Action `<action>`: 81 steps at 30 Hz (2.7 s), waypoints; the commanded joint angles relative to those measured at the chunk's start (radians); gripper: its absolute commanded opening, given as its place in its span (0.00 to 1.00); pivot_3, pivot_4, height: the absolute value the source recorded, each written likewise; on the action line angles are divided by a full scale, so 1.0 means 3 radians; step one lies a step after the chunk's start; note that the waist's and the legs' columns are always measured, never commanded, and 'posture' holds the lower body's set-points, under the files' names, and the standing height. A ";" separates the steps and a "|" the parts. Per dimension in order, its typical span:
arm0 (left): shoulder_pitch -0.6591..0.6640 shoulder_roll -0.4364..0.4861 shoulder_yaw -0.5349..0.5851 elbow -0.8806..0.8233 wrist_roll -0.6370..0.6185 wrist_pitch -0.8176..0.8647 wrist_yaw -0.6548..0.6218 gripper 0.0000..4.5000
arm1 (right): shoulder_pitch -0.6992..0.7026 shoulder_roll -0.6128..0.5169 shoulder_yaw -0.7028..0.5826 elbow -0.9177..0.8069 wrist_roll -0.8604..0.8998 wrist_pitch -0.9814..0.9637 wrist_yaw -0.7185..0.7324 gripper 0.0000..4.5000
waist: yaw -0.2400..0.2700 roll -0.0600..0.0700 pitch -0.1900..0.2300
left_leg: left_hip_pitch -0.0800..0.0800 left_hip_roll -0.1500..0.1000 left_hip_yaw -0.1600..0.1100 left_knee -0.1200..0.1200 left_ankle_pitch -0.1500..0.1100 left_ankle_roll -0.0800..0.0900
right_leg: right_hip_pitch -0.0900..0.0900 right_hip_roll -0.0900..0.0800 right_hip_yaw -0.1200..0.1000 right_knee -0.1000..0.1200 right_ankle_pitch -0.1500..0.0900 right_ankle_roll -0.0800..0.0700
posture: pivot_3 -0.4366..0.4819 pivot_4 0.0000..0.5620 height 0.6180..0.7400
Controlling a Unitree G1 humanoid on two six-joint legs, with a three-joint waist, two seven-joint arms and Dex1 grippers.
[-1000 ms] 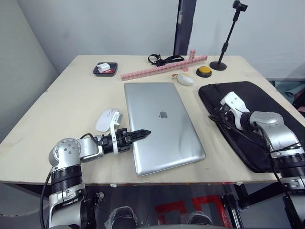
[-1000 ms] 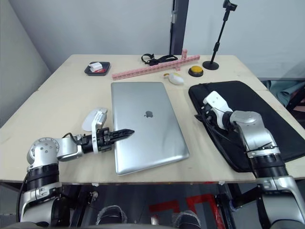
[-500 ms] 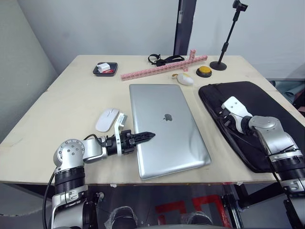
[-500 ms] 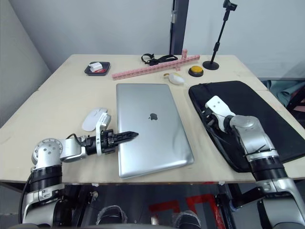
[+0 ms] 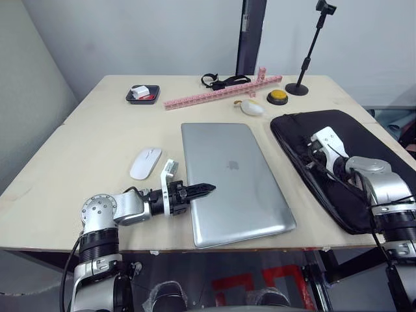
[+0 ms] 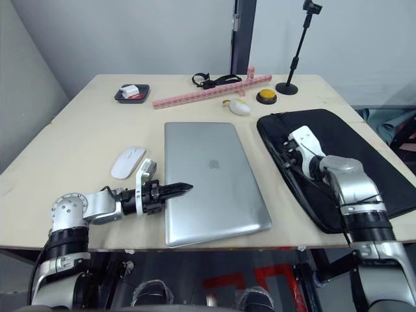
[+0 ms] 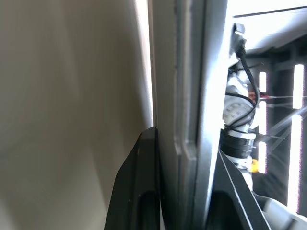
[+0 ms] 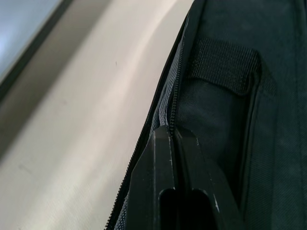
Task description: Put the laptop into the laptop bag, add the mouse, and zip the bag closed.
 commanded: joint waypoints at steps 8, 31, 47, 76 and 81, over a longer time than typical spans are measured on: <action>-0.0306 -0.0056 -0.0167 0.0140 -0.0573 -0.0109 0.0223 0.07 | -0.0357 -0.0113 -0.0230 -0.0398 0.0421 0.0545 0.0000 0.00 | 0.0009 0.0000 0.0000 | -0.0001 0.0000 0.0000 0.0004 0.0009 -0.0015 | 0.0000 0.0000 0.0002 -0.0001 0.0006 0.0011 | 0.48 0.27 1.00; -0.0659 -0.0354 -0.0373 0.0495 -0.0452 -0.0523 0.0280 0.07 | -0.0454 0.0013 -0.0222 -0.0772 0.0809 0.0975 -0.0263 0.00 | 0.0025 0.0000 0.0000 | -0.0002 0.0000 0.0000 0.0010 0.0010 -0.0015 | 0.0000 0.0000 0.0004 0.0001 0.0014 0.0025 | 0.48 0.27 1.00; -0.1181 -0.0907 -0.0569 0.1019 0.0339 -0.0980 -0.0182 0.07 | -0.0476 0.0443 -0.0289 -0.1200 0.1144 0.1418 -0.0626 0.00 | 0.0044 0.0002 0.0000 | -0.0005 0.0000 0.0000 0.0013 0.0011 -0.0014 | 0.0000 -0.0001 0.0006 -0.0001 0.0033 0.0058 | 0.48 0.27 1.00; -0.1222 -0.0990 -0.0791 0.0961 0.1502 -0.1295 -0.1075 0.69 | -0.0364 0.0423 -0.0370 -0.1325 0.1278 0.1445 -0.0791 0.00 | 0.0062 0.0017 -0.0001 | -0.0007 0.0000 0.0001 0.0016 0.0013 -0.0014 | -0.0002 -0.0003 0.0009 0.0000 0.0033 0.0059 | 0.48 0.27 1.00; -0.1124 -0.0996 -0.0767 0.0802 0.1524 -0.1192 -0.1024 0.69 | -0.0359 0.0388 -0.0397 -0.1320 0.1293 0.1439 -0.0773 0.00 | 0.0067 0.0017 -0.0002 | -0.0007 0.0000 0.0001 0.0017 0.0013 -0.0014 | -0.0001 -0.0003 0.0009 -0.0001 0.0030 0.0054 | 0.48 0.27 1.00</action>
